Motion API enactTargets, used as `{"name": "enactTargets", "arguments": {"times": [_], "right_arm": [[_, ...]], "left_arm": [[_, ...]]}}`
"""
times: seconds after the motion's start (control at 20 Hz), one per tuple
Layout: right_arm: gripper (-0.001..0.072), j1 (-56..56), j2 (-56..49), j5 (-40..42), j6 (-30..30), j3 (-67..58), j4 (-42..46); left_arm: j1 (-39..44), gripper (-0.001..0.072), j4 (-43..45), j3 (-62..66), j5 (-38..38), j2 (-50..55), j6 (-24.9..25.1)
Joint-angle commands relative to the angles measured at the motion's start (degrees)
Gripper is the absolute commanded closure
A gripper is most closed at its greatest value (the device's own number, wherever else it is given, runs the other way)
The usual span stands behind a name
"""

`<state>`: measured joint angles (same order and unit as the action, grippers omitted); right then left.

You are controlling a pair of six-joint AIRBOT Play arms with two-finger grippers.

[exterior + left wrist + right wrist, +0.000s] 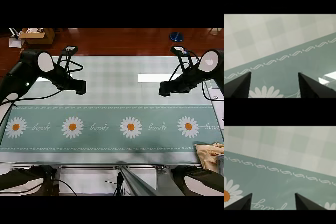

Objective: Fold the shirts.

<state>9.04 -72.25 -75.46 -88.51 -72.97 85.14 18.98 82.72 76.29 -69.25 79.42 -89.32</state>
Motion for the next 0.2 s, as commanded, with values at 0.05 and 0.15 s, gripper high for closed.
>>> {"name": "enactTargets", "arguments": {"times": [0.05,0.15], "right_arm": [[0.0114,0.07,-0.02,0.02,0.00,-0.04,-0.02],[0.0114,0.07,-0.02,0.00,0.00,-0.04,-0.02]], "left_arm": [[0.02,-0.0013,0.00,0.07,0.00,0.02,0.09],[0.02,-0.0013,0.00,0.07,0.00,0.02,0.09]]}}
